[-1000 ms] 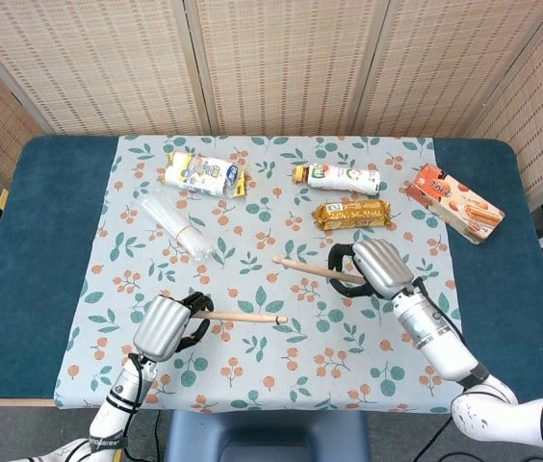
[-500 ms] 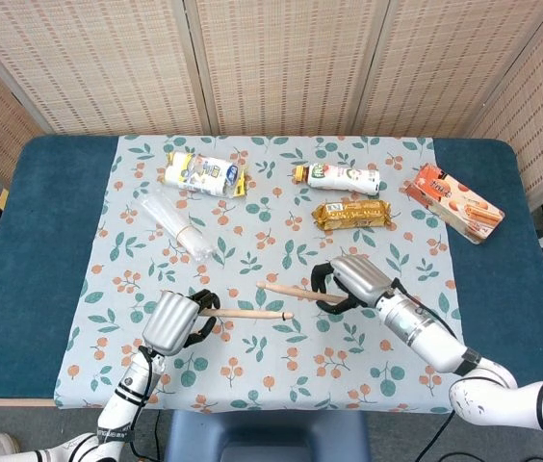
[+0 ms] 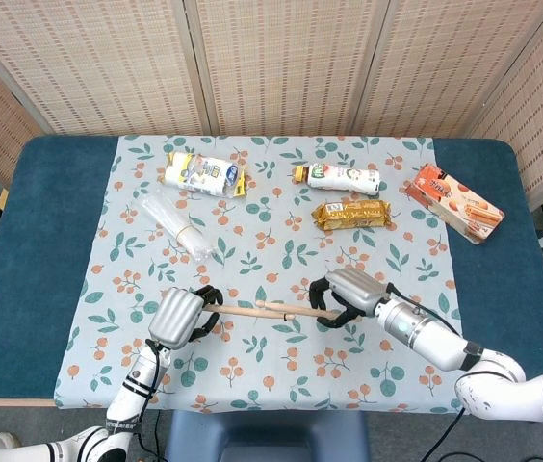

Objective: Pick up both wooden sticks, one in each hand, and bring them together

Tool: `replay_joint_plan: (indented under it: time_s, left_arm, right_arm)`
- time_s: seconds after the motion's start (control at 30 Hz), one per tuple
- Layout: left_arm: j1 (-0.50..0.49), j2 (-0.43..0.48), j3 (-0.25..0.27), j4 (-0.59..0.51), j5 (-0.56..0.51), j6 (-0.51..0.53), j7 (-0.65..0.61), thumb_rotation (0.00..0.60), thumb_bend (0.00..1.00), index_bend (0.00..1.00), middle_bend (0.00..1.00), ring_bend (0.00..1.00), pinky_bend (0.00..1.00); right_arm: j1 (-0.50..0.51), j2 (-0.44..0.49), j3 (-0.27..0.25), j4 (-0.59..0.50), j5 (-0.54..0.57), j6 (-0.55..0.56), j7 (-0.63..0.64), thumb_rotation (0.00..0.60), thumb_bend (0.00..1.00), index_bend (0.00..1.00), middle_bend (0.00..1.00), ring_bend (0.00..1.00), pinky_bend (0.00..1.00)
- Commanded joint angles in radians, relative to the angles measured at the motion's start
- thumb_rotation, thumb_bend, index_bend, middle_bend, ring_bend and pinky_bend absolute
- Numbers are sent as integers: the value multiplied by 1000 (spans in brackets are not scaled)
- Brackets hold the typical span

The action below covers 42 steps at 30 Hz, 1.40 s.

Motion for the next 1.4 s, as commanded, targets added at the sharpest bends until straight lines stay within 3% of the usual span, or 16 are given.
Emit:
replay_joint_plan:
  time_s: [0.03,0.27,0.53,0.77,0.93,1.0,1.03,1.17,1.23,1.4]
  left_arm:
    - [1,3,2,-5,1,6,0,600,459,772,910,1000,1000]
    - [5,29,11,-19,16,24,1,600,459,771,910,1000,1000]
    - [37,138,34,64,95,113,13,600,460,771,910,1000,1000]
    - [112,237,73,216,124,205,-85,600,460,770,904,1000,1000]
    - [168,261,103,289,150,279,-140,600,460,719,869,999,1000]
    - [176,258,113,312,158,286,-151,600,458,634,794,962,991]
    - [179,254,117,326,162,287,-159,600,455,564,730,918,971]
    - [179,234,124,367,168,278,-181,600,433,319,459,666,864]
    - [176,222,124,384,168,267,-195,600,427,231,328,525,807]
    - [169,190,126,424,164,243,-223,600,403,135,159,329,666]
  right_arm:
    - [-2,-3,-8,6,-3,16,0,600,737,807,722,883,1000]
    - [-16,-2,-21,10,-9,68,-16,600,736,807,722,883,1000]
    - [-118,-83,-49,61,47,403,-334,600,737,806,722,883,1000]
    - [-179,-117,-105,133,48,462,-373,600,736,784,722,867,1000]
    - [-193,-195,-149,281,68,416,-382,600,669,690,675,728,999]
    - [-194,-221,-155,326,71,393,-361,600,583,640,599,632,977]
    - [-194,-235,-157,350,66,382,-343,600,513,587,535,538,938]
    - [-201,-276,-160,418,21,390,-298,600,337,419,355,245,759]
    - [-207,-293,-161,447,-1,404,-282,600,317,382,305,169,694]
    - [-217,-308,-165,485,-28,413,-262,600,313,319,210,48,486]
